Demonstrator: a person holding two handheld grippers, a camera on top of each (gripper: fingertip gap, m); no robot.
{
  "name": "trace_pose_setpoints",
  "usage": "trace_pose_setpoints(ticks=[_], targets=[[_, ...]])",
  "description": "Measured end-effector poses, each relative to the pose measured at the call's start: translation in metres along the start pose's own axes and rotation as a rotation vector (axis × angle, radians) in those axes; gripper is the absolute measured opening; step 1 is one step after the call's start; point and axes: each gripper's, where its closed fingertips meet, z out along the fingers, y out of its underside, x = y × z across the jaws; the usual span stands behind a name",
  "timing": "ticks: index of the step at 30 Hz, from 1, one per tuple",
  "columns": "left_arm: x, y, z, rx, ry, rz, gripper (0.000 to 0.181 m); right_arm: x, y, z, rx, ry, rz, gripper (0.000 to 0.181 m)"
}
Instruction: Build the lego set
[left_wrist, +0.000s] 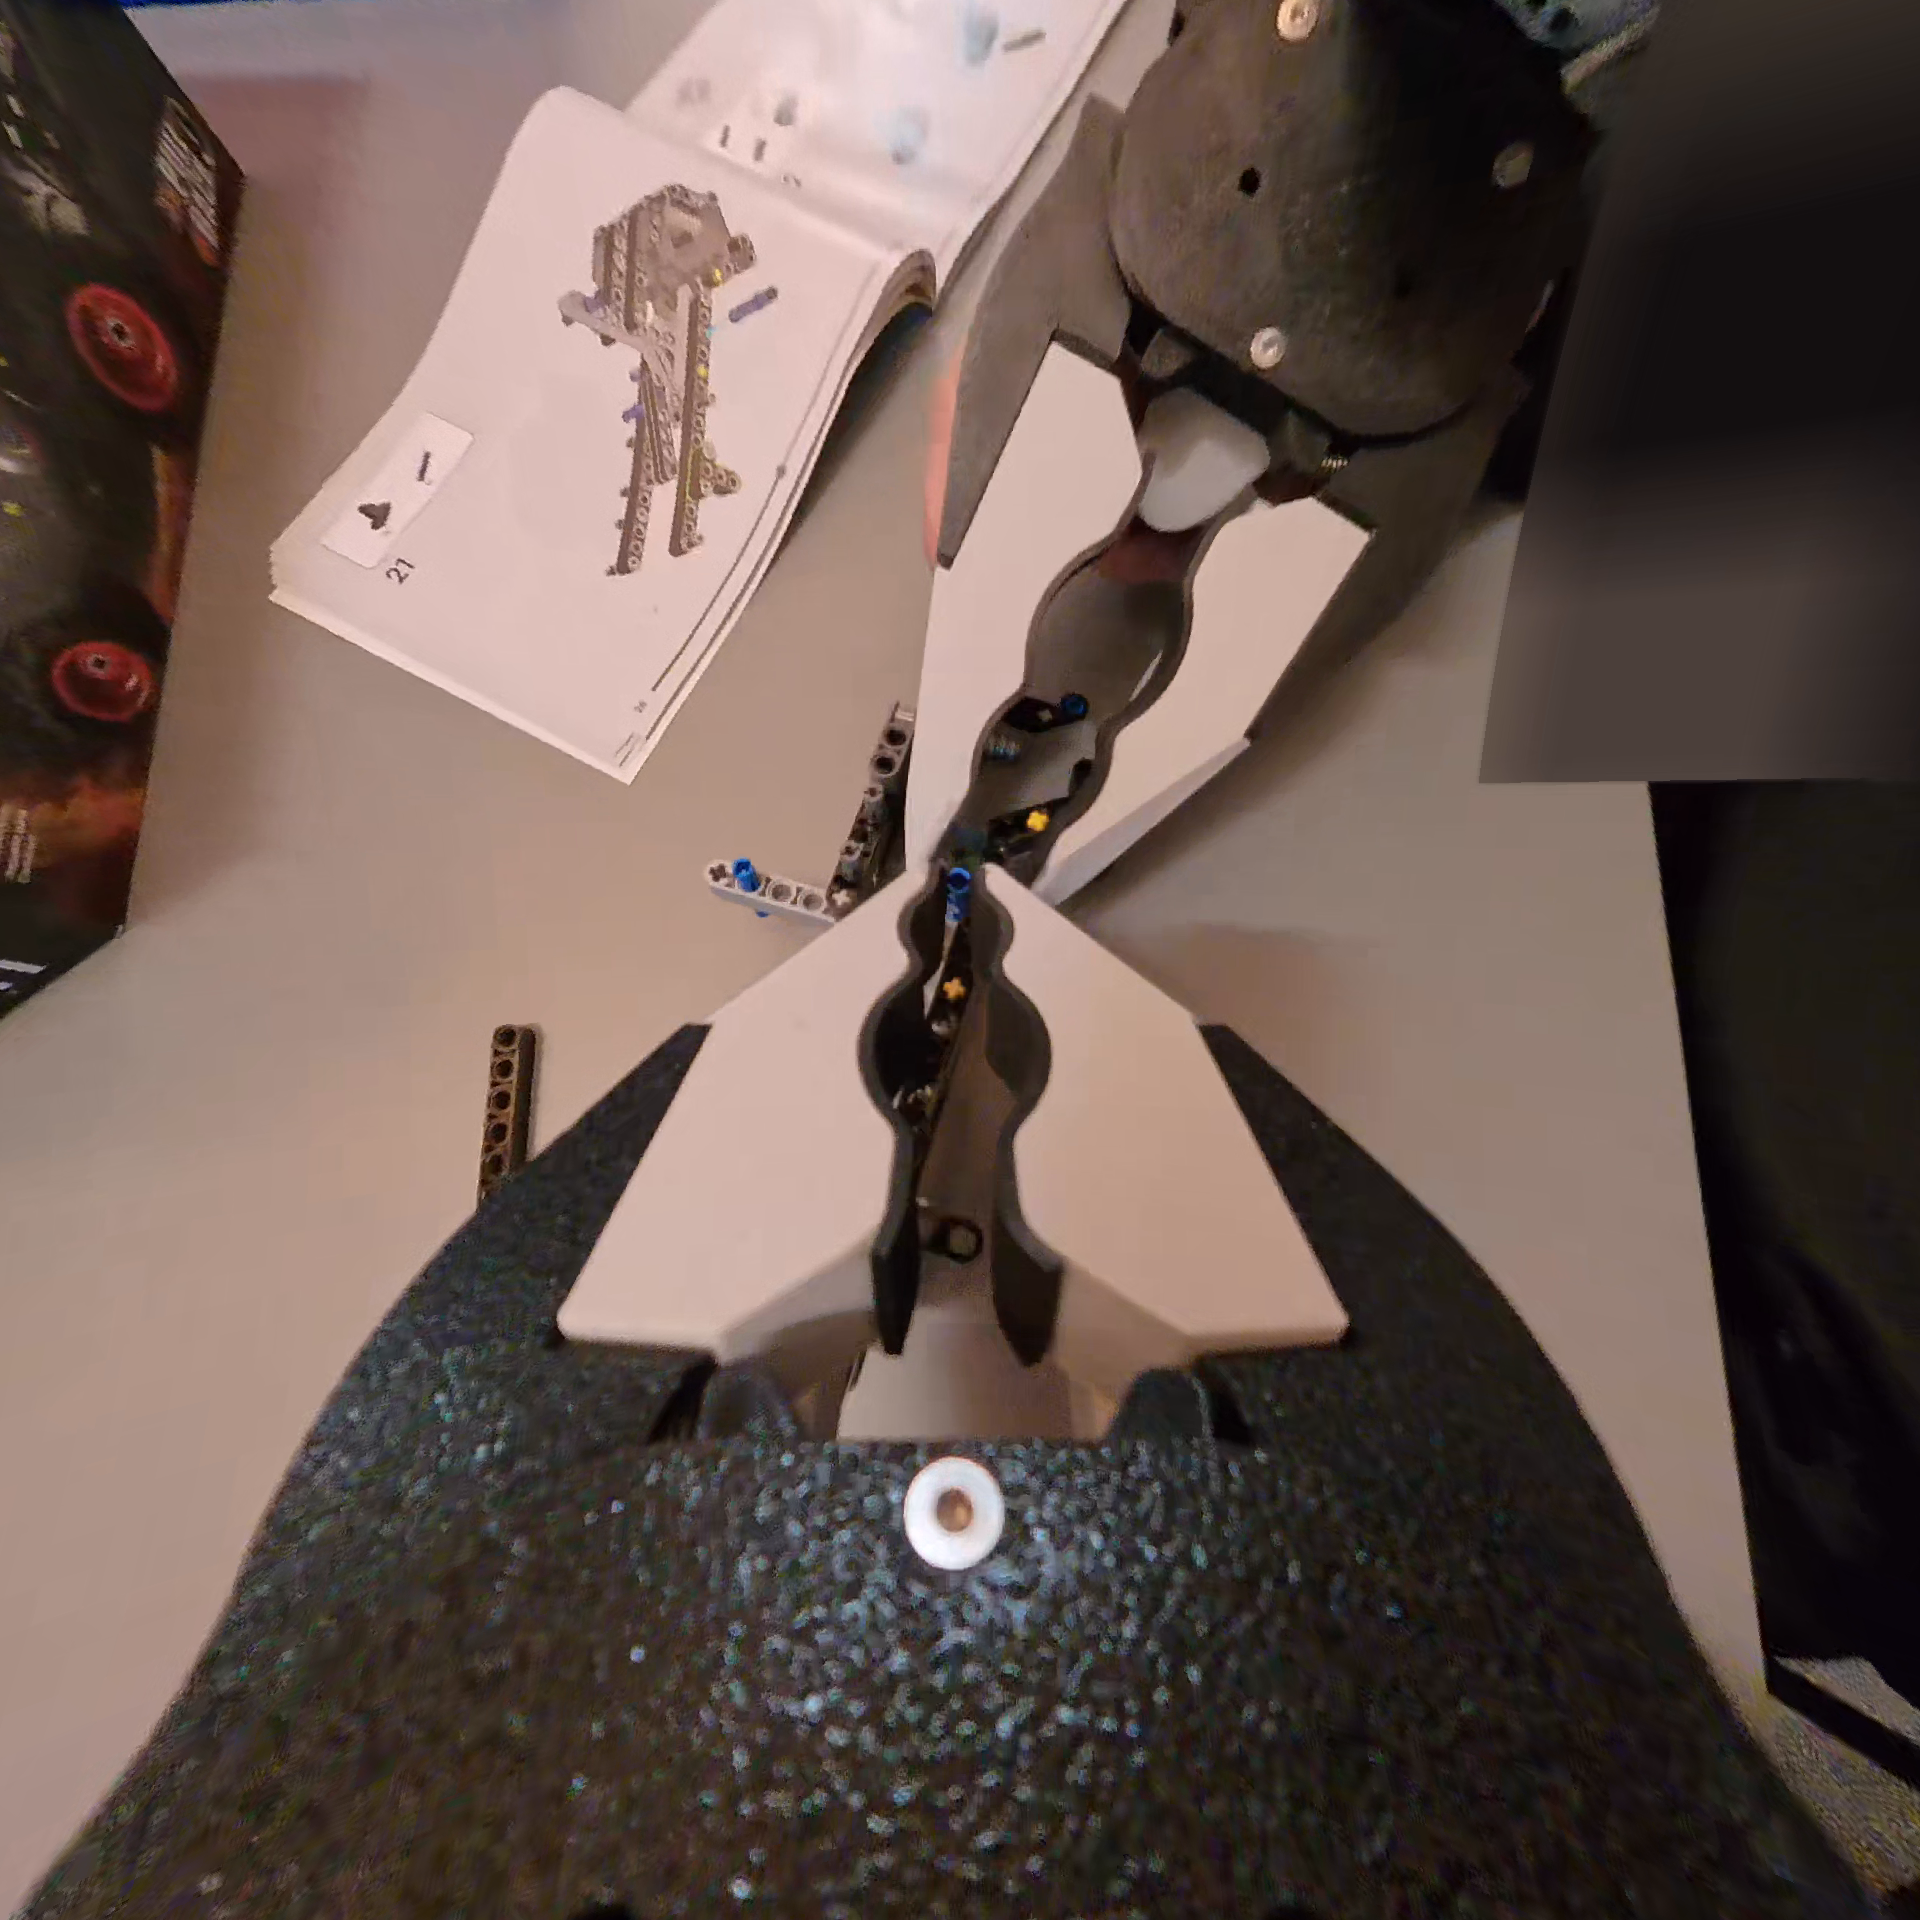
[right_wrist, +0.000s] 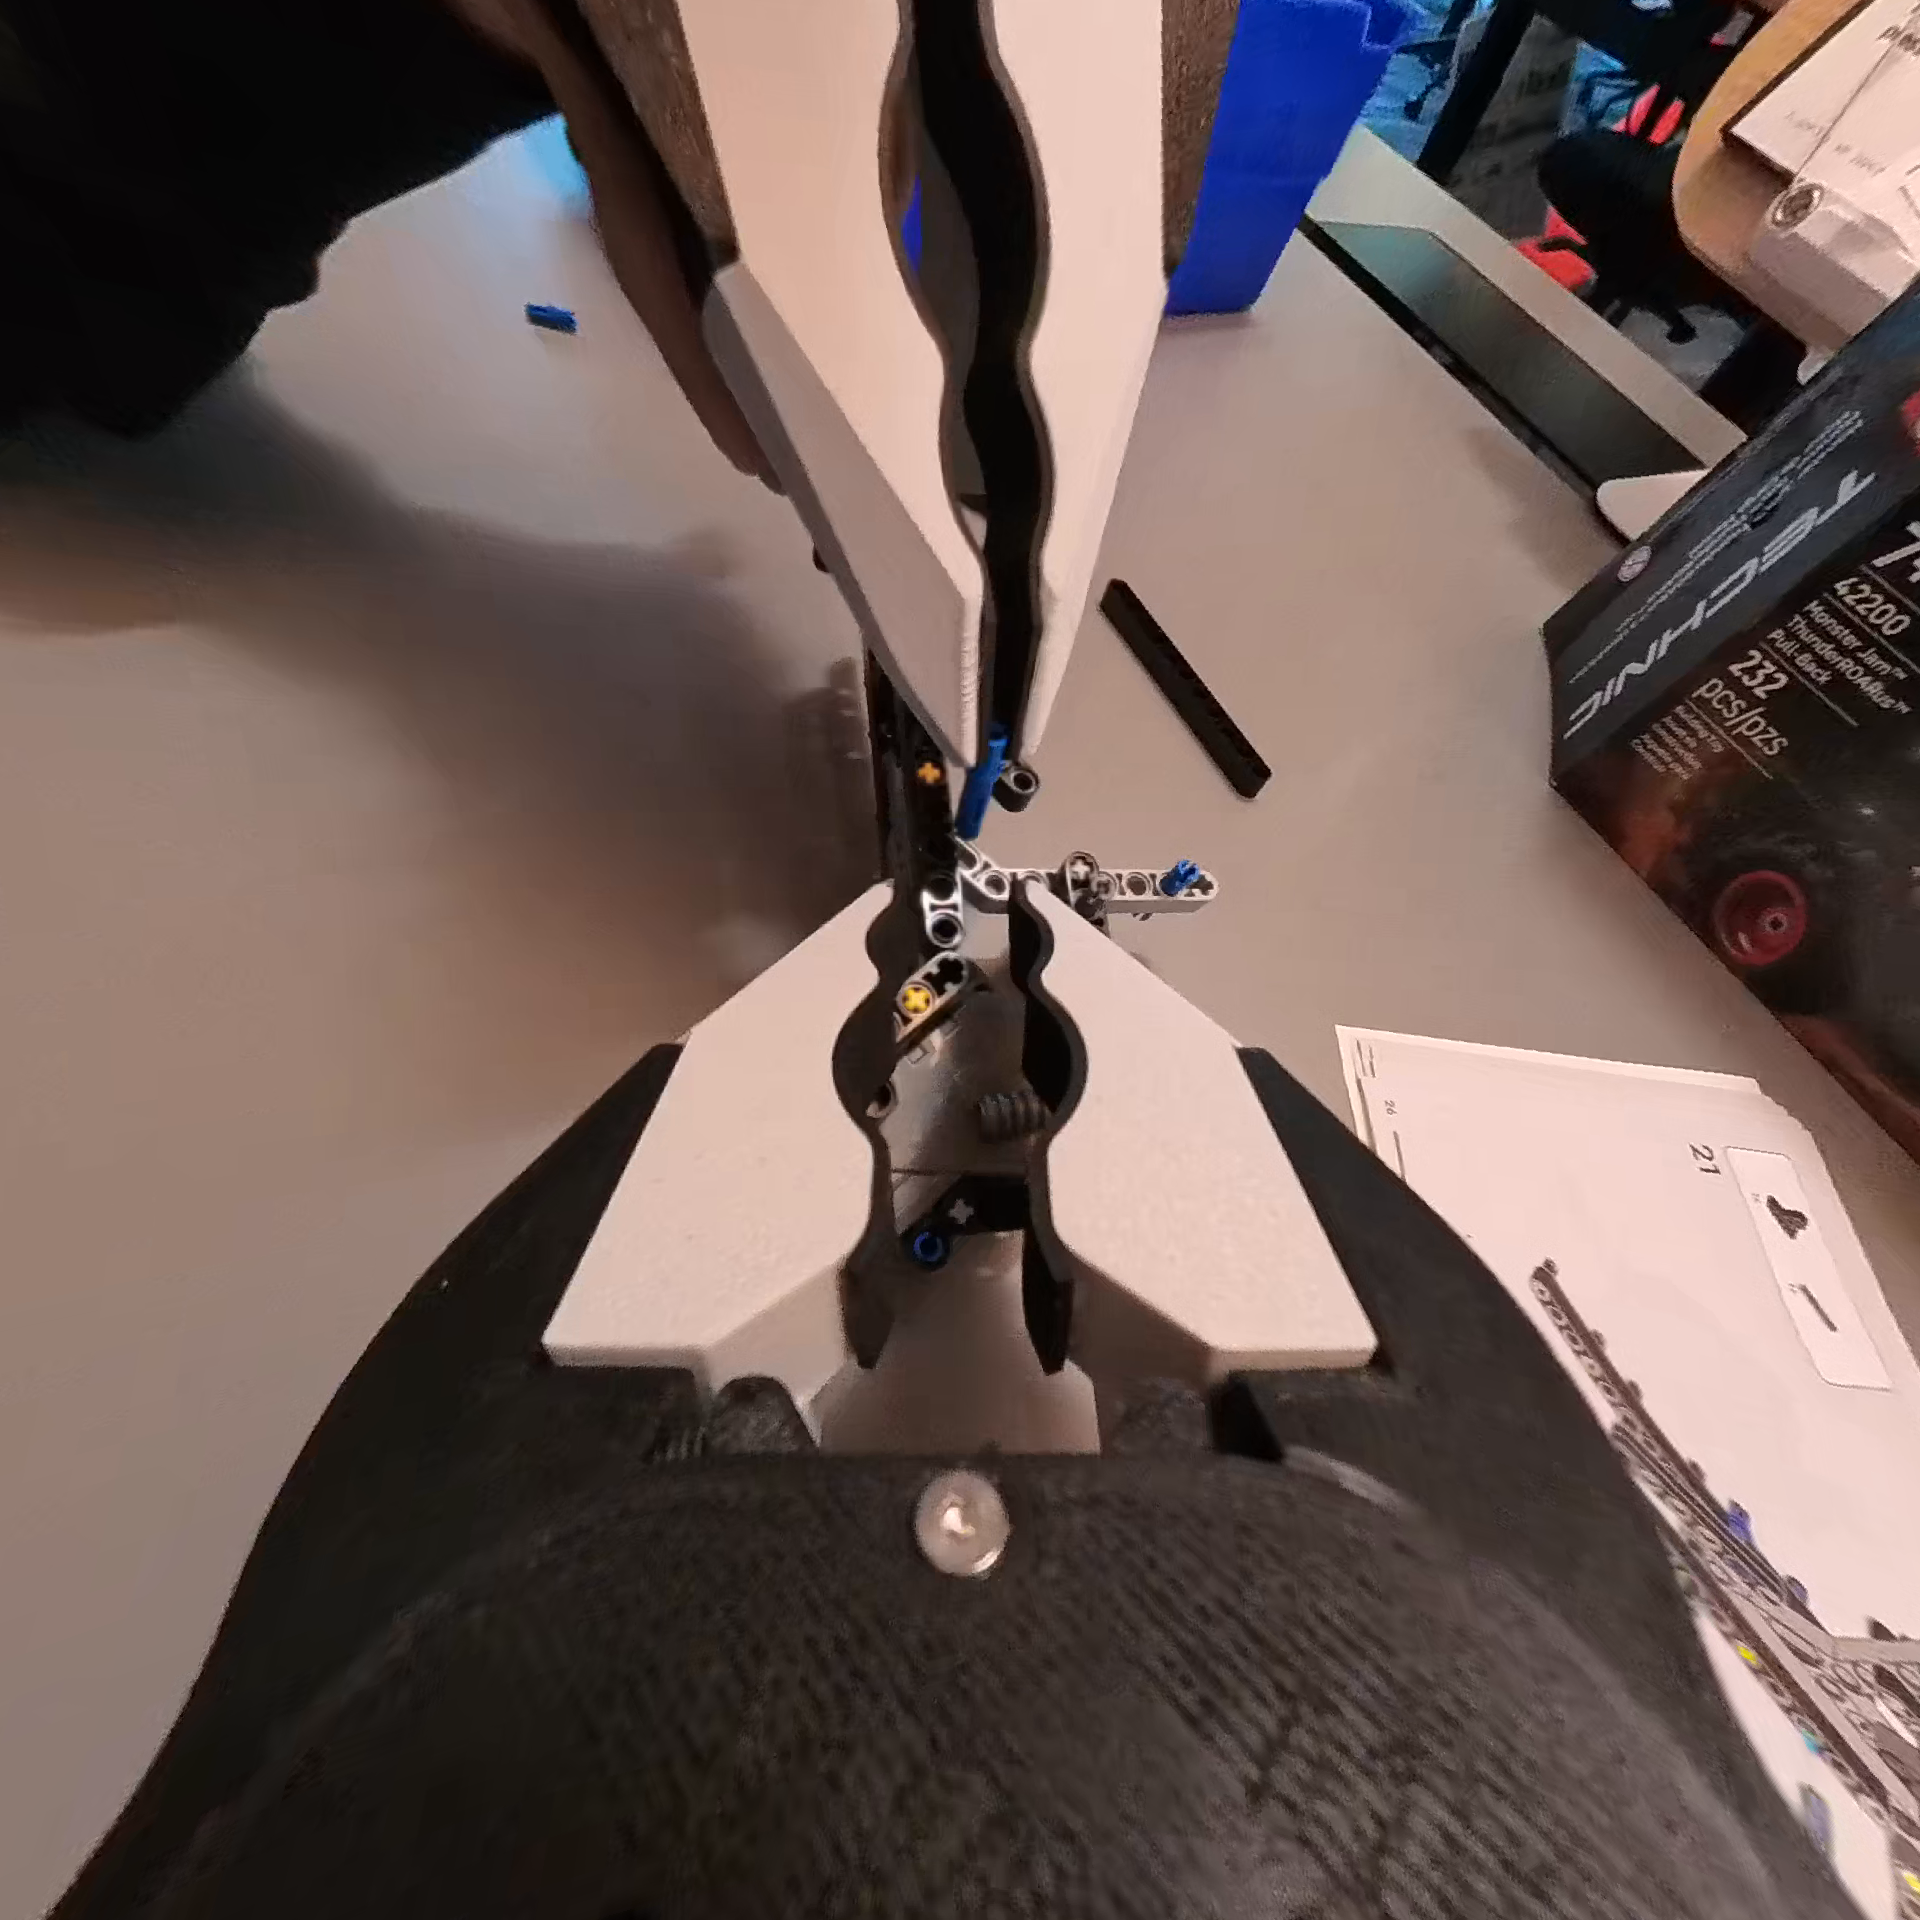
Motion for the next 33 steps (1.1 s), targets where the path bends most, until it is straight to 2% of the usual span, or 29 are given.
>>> trace_pose_setpoints(ticks=[7, 11, 18, 22, 26, 33], targets=[[-0.001, 0.005, 0.002, -0.056, 0.026, 0.038, 0.001, -0.002, 0.003, 0.004, -0.003, -0.04, -0.005, 0.015], [-0.005, 0.006, 0.001, -0.078, 0.043, 0.042, 0.001, 0.001, 0.003, 0.007, -0.013, -0.051, 0.042, 0.023], [-0.003, 0.008, 0.0, -0.089, 0.051, 0.062, 0.001, 0.002, 0.0, 0.011, -0.012, -0.072, 0.083, 0.02], [-0.006, 0.01, -0.002, -0.104, 0.028, 0.075, 0.002, -0.001, -0.009, 0.008, 0.026, -0.085, 0.126, 0.011], [-0.006, 0.011, -0.002, -0.108, 0.029, 0.083, 0.001, 0.001, 0.0, 0.013, -0.034, -0.061, 0.116, 0.018], [-0.01, 0.011, -0.002, -0.14, 0.039, 0.094, 0.0, 0.003, -0.003, 0.016, -0.046, -0.02, 0.087, 0.005]])
